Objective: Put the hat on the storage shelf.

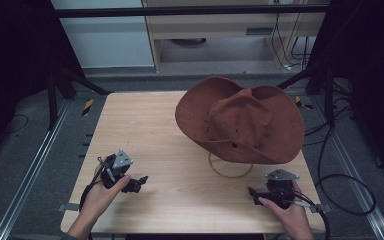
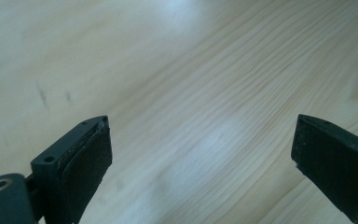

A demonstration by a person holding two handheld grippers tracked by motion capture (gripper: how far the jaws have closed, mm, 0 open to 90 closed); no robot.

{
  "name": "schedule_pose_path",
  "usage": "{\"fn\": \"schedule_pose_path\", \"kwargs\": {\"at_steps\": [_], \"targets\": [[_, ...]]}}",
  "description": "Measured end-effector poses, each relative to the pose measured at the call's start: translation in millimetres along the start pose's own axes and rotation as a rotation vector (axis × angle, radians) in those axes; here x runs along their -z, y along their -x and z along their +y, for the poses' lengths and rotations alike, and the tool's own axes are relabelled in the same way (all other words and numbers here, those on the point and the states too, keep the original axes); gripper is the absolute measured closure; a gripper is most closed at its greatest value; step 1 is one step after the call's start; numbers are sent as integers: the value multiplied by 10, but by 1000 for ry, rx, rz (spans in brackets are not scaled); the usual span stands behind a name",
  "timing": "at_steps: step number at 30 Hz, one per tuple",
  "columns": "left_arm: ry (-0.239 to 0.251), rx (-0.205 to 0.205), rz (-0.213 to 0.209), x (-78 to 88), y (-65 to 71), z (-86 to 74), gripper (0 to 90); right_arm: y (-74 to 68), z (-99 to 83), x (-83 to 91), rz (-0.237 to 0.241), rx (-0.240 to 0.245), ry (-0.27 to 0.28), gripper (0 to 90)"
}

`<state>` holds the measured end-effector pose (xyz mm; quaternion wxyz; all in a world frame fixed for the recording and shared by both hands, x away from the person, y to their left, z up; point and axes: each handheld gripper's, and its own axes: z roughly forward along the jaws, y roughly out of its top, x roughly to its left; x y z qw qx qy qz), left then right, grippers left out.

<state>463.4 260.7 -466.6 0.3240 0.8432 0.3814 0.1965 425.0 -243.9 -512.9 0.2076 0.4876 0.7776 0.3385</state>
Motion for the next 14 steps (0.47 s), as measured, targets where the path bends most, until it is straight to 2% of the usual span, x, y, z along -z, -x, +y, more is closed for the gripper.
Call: {"fn": "schedule_pose_path", "kwargs": {"at_steps": [1,4,5,8,9,12,14], "targets": [[-3,15,3,-22,-24,-57,46,14,2,2,-7,17,3,49],[-11,65,14,-81,-82,-241,49,1,0,0,0,2,0,49],[-11,71,18,-91,-84,-271,49,13,2,2,-6,16,3,49],[-17,80,33,-125,-79,-351,49,2,0,0,-1,3,1,49],[-16,85,34,-135,-78,-369,49,12,2,2,-7,16,3,49],[-6,107,26,-160,-73,-410,32,4,2,4,0,5,1,49],[-3,99,21,-163,-79,-413,27,4,2,4,0,6,1,49]]}}
